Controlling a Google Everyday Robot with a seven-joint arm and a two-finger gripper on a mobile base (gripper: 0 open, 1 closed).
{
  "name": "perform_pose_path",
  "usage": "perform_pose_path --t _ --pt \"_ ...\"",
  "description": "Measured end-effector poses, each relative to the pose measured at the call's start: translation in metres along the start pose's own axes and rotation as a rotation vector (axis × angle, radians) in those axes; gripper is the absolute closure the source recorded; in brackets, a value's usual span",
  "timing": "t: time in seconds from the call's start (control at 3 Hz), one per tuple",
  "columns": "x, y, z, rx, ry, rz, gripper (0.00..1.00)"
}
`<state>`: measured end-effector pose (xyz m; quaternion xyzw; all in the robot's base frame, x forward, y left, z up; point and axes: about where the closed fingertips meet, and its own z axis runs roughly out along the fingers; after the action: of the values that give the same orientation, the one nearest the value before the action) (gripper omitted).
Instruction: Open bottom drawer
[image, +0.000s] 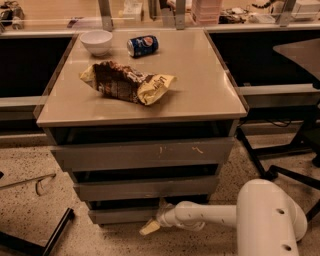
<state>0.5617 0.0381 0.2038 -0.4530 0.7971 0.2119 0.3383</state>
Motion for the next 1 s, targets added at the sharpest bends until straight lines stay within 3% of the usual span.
perform_pose_path --t 0.33,1.0 --pt "0.012 0.009 0.013 -0.08 0.044 0.018 0.0" --pt "0.024 0.026 0.007 -0.149 0.085 0.042 0.0"
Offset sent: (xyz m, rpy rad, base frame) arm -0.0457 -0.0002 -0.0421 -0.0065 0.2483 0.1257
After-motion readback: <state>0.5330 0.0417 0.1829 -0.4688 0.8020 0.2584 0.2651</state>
